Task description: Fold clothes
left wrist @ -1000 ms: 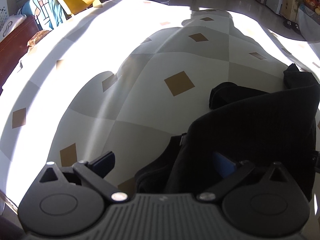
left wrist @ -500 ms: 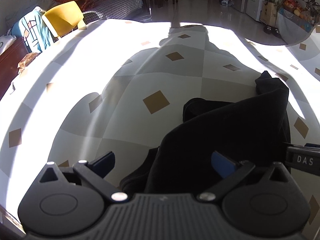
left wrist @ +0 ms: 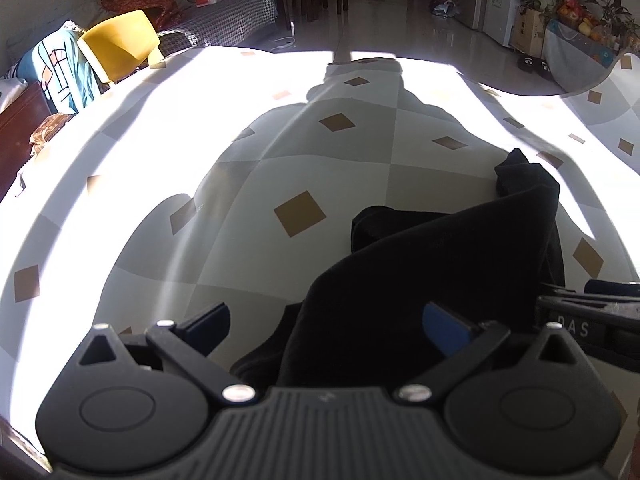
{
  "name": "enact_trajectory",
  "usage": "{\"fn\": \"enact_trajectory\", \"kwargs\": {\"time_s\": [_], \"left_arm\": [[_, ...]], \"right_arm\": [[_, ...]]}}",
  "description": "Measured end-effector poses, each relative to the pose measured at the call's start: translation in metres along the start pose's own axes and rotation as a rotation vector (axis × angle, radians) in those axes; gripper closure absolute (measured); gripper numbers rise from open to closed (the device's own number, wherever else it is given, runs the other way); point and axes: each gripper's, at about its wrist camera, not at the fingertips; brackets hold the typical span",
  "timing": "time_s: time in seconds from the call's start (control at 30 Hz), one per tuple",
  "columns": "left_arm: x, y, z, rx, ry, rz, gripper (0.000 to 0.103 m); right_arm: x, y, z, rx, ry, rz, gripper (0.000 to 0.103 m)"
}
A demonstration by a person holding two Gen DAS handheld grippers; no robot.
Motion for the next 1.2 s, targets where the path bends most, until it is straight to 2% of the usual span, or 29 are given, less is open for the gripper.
{"fn": "enact_trajectory", "kwargs": {"time_s": [0.6, 1.2], "left_arm": [[0.0, 0.002, 0.003, 0.017, 0.007, -0.036, 0.0], [0.007, 0.007, 0.019, 0.052, 0.065, -0.095, 0.0]], "right_arm": [[-0.001, 0.01, -0.003, -0.017, 0.014, -0.032, 0.045], [-0.002, 0.012, 0.009, -0.011, 0.063, -0.038, 0.045]]}}
Point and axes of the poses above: each gripper's, at about its wrist camera, not at the fingertips, and y roughly the way its jaws point, z to its right, x to its underside, and after that the axes turned 10 degrees about -x, right-handed
